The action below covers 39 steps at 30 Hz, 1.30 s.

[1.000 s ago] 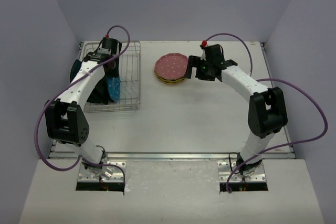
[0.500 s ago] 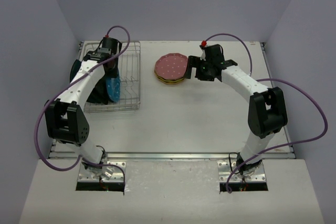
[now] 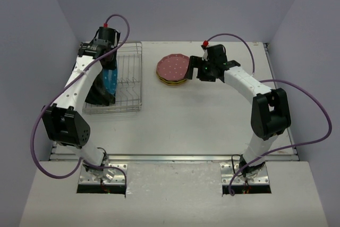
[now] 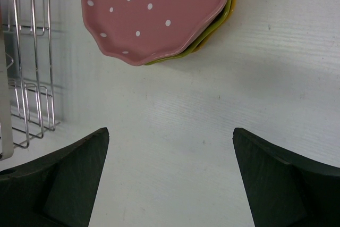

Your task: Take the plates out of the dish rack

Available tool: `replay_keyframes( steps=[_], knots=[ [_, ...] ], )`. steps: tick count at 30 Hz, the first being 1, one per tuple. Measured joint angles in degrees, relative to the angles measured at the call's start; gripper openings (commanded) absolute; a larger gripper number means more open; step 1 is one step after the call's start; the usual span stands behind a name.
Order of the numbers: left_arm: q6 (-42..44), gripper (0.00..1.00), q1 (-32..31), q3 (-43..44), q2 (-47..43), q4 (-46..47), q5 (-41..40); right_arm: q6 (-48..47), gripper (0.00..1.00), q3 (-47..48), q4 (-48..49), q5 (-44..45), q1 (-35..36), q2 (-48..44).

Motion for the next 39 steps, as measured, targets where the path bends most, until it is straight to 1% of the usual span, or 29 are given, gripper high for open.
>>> replay_keyframes(
  steps=[8,13,18,22,26,32,35,39],
  knots=[
    [1.3,0.00,0.0,2.7,-0.8,-0.8,0.1,0.2,0.99,0.0,1.7,-2.7,0.0,0.0],
    [1.0,0.00,0.0,3.2,-2.3,-2.1,3.0,1.0,0.99,-0.9,5.7,-6.5,0.0,-0.6],
    [-0.6,0.00,-0.1,5.3,-3.9,-3.4,9.6,3.4,0.99,-6.5,14.9,-12.8,0.0,-4.4],
    [-1.6,0.00,0.5,5.7,-5.5,-3.6,15.2,5.9,0.99,-8.3,23.4,-17.6,0.0,-5.3],
    [-3.0,0.00,4.6,5.7,-6.3,-4.6,26.7,10.3,0.99,-8.6,31.6,-23.1,0.2,-4.6],
    [-5.0,0.00,10.6,4.1,-6.6,-4.9,39.2,18.7,0.99,-8.6,43.9,-29.6,2.6,0.3],
    [-5.5,0.00,11.1,2.9,-6.7,-4.6,42.7,21.7,0.99,-8.6,47.0,-32.0,4.9,3.5],
    [-6.2,0.00,11.1,0.8,-6.7,-4.3,49.8,25.9,0.99,-7.7,49.7,-34.6,8.0,8.0]
  ],
)
